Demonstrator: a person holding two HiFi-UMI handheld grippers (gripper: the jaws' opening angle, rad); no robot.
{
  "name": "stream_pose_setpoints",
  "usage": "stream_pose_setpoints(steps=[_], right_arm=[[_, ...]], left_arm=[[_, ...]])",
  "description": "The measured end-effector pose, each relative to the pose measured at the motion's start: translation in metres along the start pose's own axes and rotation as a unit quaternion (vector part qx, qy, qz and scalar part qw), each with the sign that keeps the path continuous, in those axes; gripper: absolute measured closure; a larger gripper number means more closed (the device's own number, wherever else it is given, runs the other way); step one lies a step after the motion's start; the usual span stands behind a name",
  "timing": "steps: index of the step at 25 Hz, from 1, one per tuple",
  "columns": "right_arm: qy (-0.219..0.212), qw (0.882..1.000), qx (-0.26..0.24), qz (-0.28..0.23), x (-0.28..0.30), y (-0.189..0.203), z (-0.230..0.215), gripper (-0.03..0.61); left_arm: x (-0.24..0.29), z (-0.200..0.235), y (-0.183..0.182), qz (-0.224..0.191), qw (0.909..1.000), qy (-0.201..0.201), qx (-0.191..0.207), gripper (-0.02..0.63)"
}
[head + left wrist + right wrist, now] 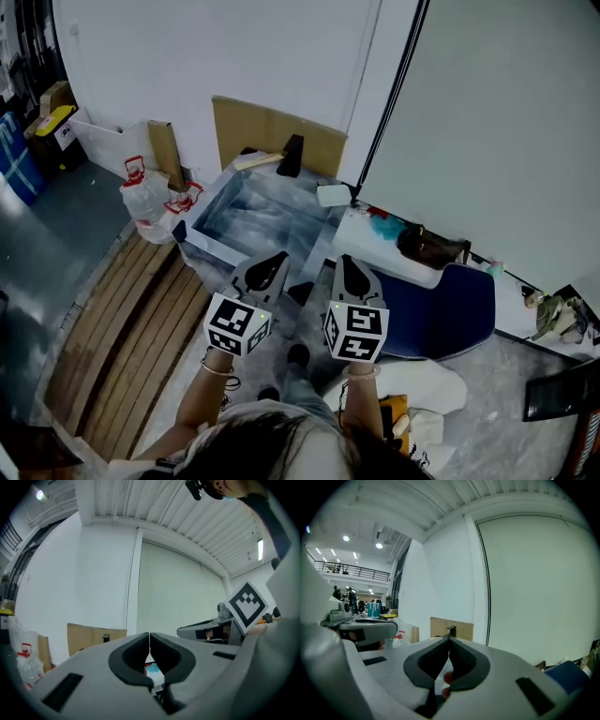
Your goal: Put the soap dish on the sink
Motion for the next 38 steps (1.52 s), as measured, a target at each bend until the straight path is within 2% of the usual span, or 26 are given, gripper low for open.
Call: stream_pose_setpoints(steps=[18, 31, 38], right_arm=[[-0.01, 1.0, -0.011, -0.006, -0.053, -0.004, 0.034, 0.552], [-0.008, 0.999, -0.035, 0.003, -0.07, 0.003, 0.046, 0.554], [-0.013, 0.999, -0.037, 0.004, -0.07, 0.001, 0.045, 0.554]], left_arm=[[-0.047, -0.01, -0.008, -0.007, 1.0, -0.003, 0.004, 0.603], [-0.073, -0.005, 0.003, -0.002, 0.9998, -0.018, -0.011, 0.603], [-0.07, -0.005, 0.002, -0.004, 0.9997, -0.017, -0.016, 0.603]])
Point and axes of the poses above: the fingertips, and each gripper's own axes: x forward along the fingers, z to its left, y out of its underside, the point moved 3 cm from there along -x, backward along the fingers
